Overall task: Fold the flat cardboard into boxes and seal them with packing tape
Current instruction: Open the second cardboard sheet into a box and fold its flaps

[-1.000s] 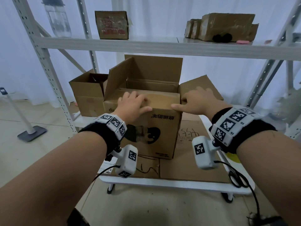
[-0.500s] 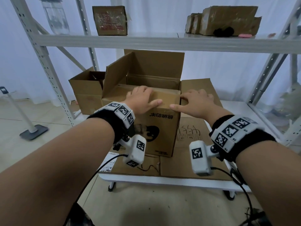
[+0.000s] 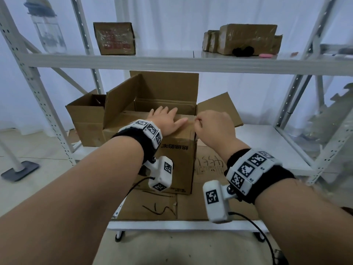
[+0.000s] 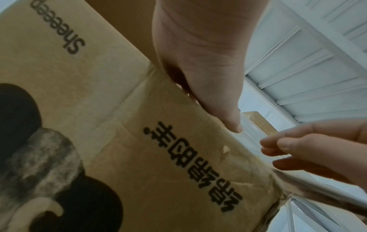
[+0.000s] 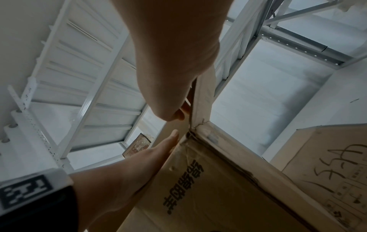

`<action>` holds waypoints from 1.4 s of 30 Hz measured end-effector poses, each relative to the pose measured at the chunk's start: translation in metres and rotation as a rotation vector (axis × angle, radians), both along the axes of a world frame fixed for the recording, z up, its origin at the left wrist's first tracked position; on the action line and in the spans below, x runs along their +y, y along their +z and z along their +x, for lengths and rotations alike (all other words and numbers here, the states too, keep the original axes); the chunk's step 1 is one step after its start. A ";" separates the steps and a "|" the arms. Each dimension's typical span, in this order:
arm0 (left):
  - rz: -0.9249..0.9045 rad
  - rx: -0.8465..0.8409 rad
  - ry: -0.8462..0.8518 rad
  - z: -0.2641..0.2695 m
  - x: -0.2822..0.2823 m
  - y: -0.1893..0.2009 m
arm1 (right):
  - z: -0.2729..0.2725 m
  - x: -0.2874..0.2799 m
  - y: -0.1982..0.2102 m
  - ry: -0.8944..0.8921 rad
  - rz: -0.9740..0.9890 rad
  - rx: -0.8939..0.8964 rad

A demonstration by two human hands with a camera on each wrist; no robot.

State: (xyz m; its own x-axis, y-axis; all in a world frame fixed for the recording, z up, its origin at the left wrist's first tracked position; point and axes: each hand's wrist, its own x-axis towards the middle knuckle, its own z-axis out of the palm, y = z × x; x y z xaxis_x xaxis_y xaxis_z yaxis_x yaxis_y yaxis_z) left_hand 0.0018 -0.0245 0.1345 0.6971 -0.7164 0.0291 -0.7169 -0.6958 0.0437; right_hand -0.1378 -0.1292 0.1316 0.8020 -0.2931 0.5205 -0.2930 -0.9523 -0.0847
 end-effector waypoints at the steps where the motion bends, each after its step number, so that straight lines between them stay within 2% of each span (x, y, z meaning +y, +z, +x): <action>1: -0.001 -0.015 0.005 0.000 -0.002 0.000 | 0.002 0.000 0.000 -0.001 -0.004 -0.007; 11: -0.036 -0.185 0.035 -0.004 -0.005 0.003 | 0.009 -0.003 0.001 -0.078 -0.004 -0.010; 16: -0.305 -0.343 -0.014 -0.009 0.004 0.006 | 0.007 -0.004 0.008 -0.168 -0.064 -0.061; 19: -0.421 -0.359 -0.020 -0.018 0.015 0.008 | 0.001 -0.004 0.022 -0.316 -0.107 -0.019; 22: -0.461 -0.368 -0.041 -0.032 0.027 0.014 | -0.011 -0.007 0.040 -0.418 0.138 0.112; 23: -0.458 -0.371 -0.045 -0.036 0.030 0.017 | -0.015 -0.008 0.043 -0.400 0.231 0.140; 25: -0.436 -0.382 -0.045 -0.044 0.037 0.025 | -0.021 -0.008 0.046 -0.321 0.286 0.152; 28: -0.418 -0.357 -0.047 -0.054 0.050 0.037 | -0.031 -0.001 0.062 -0.238 0.266 0.027; 32: -0.392 -0.334 -0.044 -0.062 0.074 0.049 | -0.034 0.018 0.088 -0.134 0.370 -0.097; 35: -0.382 -0.312 -0.038 -0.064 0.094 0.057 | -0.034 0.035 0.098 -0.080 0.387 -0.034; 42: -0.381 -0.251 -0.017 -0.062 0.137 0.075 | -0.034 0.070 0.109 0.076 0.210 0.129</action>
State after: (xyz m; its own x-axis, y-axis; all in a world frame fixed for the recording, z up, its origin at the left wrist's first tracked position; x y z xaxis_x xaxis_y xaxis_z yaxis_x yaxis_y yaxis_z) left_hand -0.0604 0.1129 0.2098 0.6234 -0.6329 0.4592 -0.7489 -0.6520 0.1181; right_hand -0.1713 -0.0587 0.2401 0.8818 -0.3202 0.3464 -0.2422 -0.9375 -0.2499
